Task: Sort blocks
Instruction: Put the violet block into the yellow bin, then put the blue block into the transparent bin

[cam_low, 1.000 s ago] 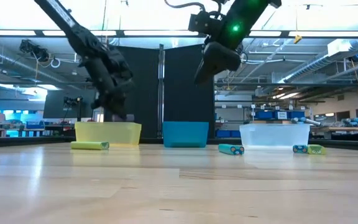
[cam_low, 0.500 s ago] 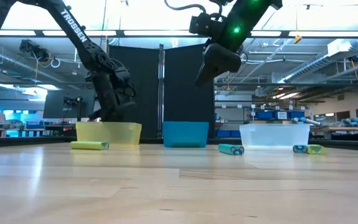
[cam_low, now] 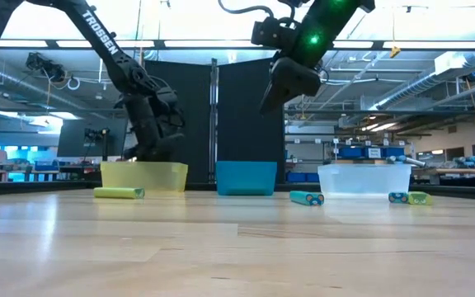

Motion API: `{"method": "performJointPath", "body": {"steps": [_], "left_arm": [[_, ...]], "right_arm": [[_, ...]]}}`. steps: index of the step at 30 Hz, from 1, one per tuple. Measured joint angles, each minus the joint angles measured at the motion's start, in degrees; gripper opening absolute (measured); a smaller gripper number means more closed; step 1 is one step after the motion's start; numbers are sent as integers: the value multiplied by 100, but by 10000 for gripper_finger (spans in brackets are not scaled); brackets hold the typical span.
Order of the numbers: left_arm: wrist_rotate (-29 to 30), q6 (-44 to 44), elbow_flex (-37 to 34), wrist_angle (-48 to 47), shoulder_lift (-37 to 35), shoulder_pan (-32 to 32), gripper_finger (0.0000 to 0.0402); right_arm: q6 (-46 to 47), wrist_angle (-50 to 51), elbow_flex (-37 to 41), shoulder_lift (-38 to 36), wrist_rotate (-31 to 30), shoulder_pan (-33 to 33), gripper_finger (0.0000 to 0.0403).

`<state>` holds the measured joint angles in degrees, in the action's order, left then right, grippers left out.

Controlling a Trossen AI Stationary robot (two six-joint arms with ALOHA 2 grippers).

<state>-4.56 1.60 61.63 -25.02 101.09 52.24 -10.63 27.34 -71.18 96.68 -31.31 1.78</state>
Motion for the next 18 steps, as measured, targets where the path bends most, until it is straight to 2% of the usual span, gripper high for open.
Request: {"method": "performJointPath", "body": {"steps": [3,8,11,18], "left_arm": [[0,-107,-2,18,-142,-65,199],[19,-116,-159,399,-523,-238,207],[20,-61,-557,997,-892,-351,206],[-268,213,-1816,2450,-1953,-795,206]], "right_arm": [[0,6,-2,0,0,0,124],[55,98,-2,0,0,0,124],[200,147,-2,0,46,0,123],[717,-476,463,0,701,0,106]]}}
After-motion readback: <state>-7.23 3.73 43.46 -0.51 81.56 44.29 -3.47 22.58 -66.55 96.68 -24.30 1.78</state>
